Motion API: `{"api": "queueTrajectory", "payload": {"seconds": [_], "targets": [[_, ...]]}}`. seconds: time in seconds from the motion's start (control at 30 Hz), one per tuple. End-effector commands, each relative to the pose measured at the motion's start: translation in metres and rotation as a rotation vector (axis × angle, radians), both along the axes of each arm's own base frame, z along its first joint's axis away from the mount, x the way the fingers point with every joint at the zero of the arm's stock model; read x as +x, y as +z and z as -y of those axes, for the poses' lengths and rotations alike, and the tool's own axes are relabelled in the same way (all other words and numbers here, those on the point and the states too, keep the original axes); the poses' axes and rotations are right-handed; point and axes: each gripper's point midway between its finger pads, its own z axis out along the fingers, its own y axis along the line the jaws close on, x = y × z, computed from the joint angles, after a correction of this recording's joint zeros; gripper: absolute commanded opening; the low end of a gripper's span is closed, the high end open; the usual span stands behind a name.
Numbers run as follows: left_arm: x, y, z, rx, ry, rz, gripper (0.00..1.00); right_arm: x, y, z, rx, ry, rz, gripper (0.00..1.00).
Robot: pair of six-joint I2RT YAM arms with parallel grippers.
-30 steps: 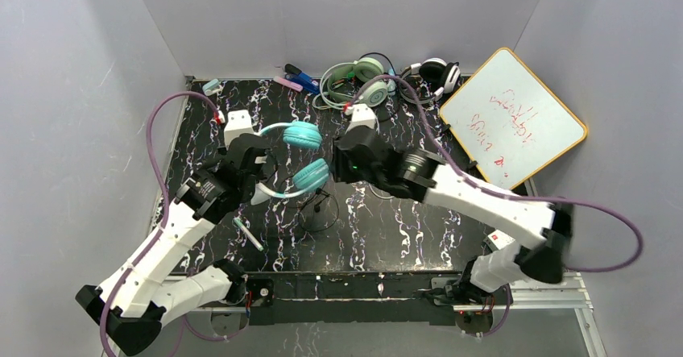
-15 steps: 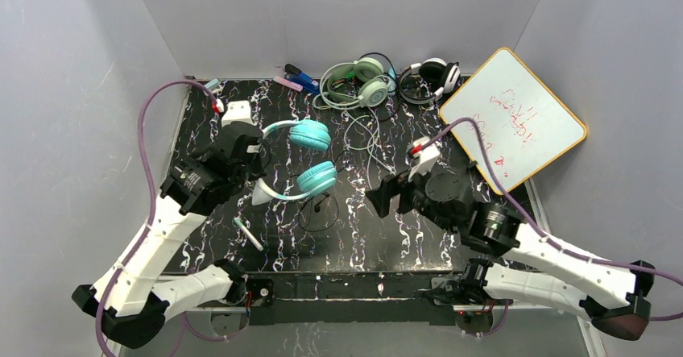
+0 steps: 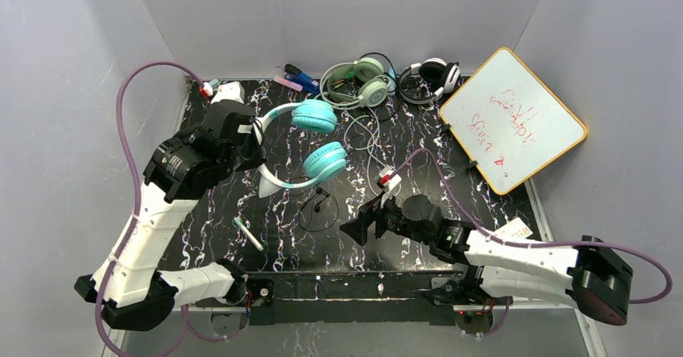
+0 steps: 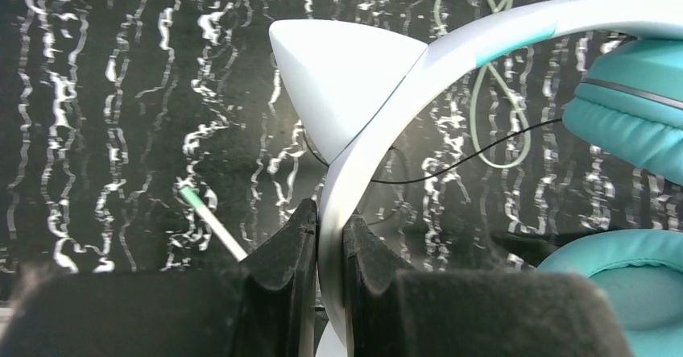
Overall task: Wrap the headphones
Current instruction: Wrap the headphones cable around the headphones.
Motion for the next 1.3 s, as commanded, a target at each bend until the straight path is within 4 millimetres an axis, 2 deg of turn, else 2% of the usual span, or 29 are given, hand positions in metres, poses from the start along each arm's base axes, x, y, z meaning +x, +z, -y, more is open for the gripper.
{"api": "queueTrajectory", "payload": {"seconds": [0.0, 0.1, 0.23, 0.43, 0.67, 0.73, 0.97, 1.17, 1.27], "targets": [[-0.008, 0.036, 0.020, -0.222, -0.006, 0.058, 0.00, 0.002, 0.050, -0.027, 0.278, 0.054, 0.118, 0.99], [-0.009, 0.049, 0.027, -0.283, -0.019, 0.068, 0.00, 0.005, 0.049, -0.039, 0.279, 0.077, 0.142, 0.99], [-0.011, 0.063, 0.036, -0.348, -0.031, 0.065, 0.00, 0.008, 0.059, -0.050, 0.325, 0.095, 0.183, 0.99], [-0.014, 0.085, 0.039, -0.418, -0.022, 0.089, 0.00, 0.023, 0.077, -0.049, 0.425, 0.021, 0.291, 0.99], [-0.016, 0.104, 0.049, -0.483, -0.053, 0.096, 0.00, 0.033, 0.085, -0.069, 0.351, 0.064, 0.450, 0.99], [-0.017, 0.110, 0.051, -0.501, -0.060, 0.101, 0.00, 0.036, 0.094, -0.068, 0.372, 0.050, 0.514, 0.99], [-0.019, 0.115, 0.051, -0.516, -0.064, 0.111, 0.00, 0.066, 0.110, -0.078, 0.328, -0.052, 0.643, 0.99], [-0.022, 0.118, 0.053, -0.537, -0.079, 0.108, 0.00, 0.102, 0.108, -0.078, 0.357, -0.100, 0.629, 0.99], [-0.024, 0.119, 0.054, -0.549, -0.085, 0.108, 0.00, 0.110, 0.106, -0.088, 0.340, -0.060, 0.640, 0.99]]}}
